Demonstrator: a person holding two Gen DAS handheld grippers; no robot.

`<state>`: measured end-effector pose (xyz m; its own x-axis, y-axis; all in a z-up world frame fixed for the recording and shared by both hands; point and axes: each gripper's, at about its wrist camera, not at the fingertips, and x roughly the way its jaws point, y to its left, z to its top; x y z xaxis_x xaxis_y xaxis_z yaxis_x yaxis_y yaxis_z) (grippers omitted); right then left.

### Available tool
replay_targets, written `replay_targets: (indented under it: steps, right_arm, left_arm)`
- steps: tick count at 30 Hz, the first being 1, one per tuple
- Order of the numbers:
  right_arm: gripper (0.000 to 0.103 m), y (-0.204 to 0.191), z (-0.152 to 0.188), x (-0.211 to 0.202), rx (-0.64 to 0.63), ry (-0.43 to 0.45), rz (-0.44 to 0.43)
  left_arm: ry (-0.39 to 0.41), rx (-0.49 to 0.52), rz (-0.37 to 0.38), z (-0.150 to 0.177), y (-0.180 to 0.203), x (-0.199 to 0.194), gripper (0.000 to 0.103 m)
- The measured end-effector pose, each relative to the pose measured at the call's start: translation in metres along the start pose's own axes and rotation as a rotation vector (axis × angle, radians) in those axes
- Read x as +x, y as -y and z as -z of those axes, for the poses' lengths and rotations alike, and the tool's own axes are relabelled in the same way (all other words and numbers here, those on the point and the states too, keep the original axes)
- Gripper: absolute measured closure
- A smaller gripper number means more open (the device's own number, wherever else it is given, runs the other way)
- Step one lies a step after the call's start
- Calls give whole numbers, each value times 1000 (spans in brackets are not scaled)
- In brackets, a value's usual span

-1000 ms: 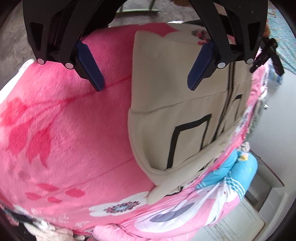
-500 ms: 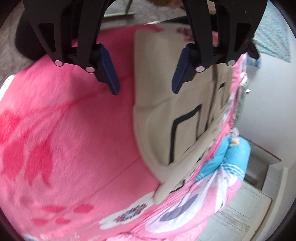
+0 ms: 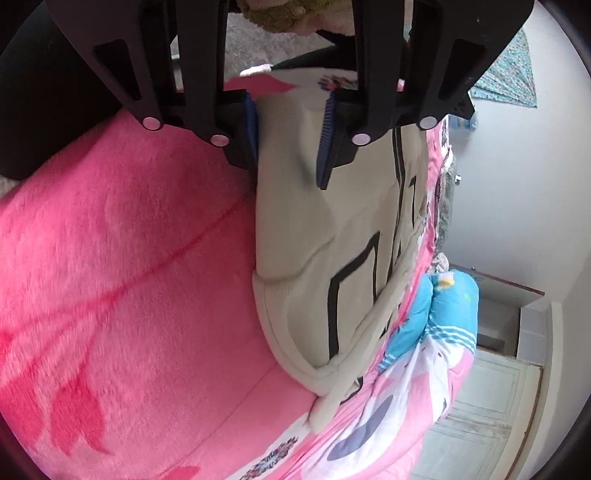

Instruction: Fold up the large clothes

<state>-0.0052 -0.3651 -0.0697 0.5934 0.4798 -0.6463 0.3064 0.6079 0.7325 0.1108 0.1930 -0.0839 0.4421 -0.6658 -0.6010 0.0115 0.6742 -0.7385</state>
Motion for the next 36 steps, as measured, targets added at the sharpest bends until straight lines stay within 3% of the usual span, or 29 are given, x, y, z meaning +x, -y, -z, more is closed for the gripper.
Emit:
replay_targets:
  steps: [3,7,12,16,19,21,23,28,31,36]
  right_arm:
    - [88,2,6,-1,5,-3,-4]
    - [94,0,2,4,7,-10,-6]
    - [94,-11,3,-4,-42,-1,-8]
    - [90,-6,1,9,-44,-21,13]
    - [76,-8,0,14,-43,-28,-10]
    - [57,-10,0,17,-45,-30,-42]
    - [46,-15,1,18,-61,-30,-52]
    - [32,-23,1,20,-81,-30,-60]
    - [20,-21,-1,22,-57,-33,-111]
    - [10,-19,-4,23,-18,-42,-159]
  left_arm:
    - [-16,-3,16,7,1,-3,78]
    - [-22,33,-33,8,3,4,82]
    - [-27,109,-38,13,23,-1,87]
    - [-56,72,-58,11,14,15,87]
    - [-64,63,-71,9,14,18,87]
    - [-67,54,-93,9,17,19,87]
    - [-62,71,-139,9,27,19,87]
    - [15,219,-235,14,58,7,87]
    - [0,245,-278,12,53,14,87]
    - [-28,126,-178,1,29,20,85]
